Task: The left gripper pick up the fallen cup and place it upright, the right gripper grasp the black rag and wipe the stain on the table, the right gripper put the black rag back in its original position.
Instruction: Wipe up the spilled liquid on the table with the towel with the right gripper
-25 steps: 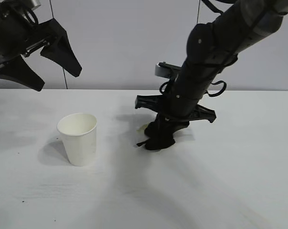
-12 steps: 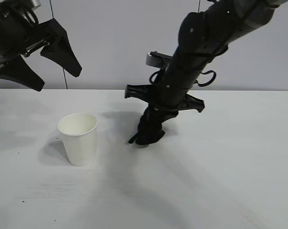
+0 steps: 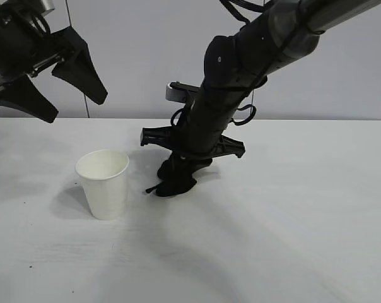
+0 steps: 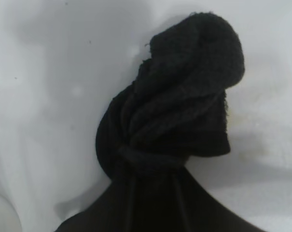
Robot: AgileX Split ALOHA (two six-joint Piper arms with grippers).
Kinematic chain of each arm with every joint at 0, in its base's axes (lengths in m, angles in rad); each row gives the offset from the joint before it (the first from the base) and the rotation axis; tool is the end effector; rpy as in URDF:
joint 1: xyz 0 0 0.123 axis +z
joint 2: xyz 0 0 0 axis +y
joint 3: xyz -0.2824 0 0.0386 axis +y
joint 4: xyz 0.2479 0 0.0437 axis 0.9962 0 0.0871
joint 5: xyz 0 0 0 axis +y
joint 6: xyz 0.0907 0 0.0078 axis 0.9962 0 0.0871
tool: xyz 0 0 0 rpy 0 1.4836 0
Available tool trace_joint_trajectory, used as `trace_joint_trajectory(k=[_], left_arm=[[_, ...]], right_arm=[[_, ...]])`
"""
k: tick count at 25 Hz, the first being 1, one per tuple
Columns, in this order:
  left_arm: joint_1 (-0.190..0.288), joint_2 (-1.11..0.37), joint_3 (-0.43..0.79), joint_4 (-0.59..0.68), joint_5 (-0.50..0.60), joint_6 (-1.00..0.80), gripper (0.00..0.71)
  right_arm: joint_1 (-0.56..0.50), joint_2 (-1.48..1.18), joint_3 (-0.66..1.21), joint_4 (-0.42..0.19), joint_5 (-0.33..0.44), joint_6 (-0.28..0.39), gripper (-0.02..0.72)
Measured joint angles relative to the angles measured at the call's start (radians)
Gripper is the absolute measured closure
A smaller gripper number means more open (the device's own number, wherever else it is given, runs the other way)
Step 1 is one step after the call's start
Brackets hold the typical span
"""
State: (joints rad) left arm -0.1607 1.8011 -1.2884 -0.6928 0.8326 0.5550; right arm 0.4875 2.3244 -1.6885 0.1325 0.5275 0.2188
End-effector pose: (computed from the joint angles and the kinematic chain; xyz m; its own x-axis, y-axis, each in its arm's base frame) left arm 0.3621 -0.1023 0.2331 -0.8752 0.1826 -0.4479 0.3813 0.8301 -0.4068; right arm 0.4302 0.2349 0.1106 -0.8954 -0.1051 -0.4326 -0.2142 0.9536 0.2117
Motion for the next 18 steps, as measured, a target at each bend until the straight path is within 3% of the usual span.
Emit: trace_joint_trajectory(k=[11, 18], left_arm=[[0.000, 0.000, 0.000, 0.001, -0.011, 0.000, 0.017], [0.000, 0.000, 0.000, 0.001, -0.019, 0.000, 0.016]], right_arm=[[-0.153, 0.011, -0.044, -0.011, 0.081, 0.021, 0.611], [-0.116, -0.001, -0.044, -0.024, 0.143, -0.023, 0.611]])
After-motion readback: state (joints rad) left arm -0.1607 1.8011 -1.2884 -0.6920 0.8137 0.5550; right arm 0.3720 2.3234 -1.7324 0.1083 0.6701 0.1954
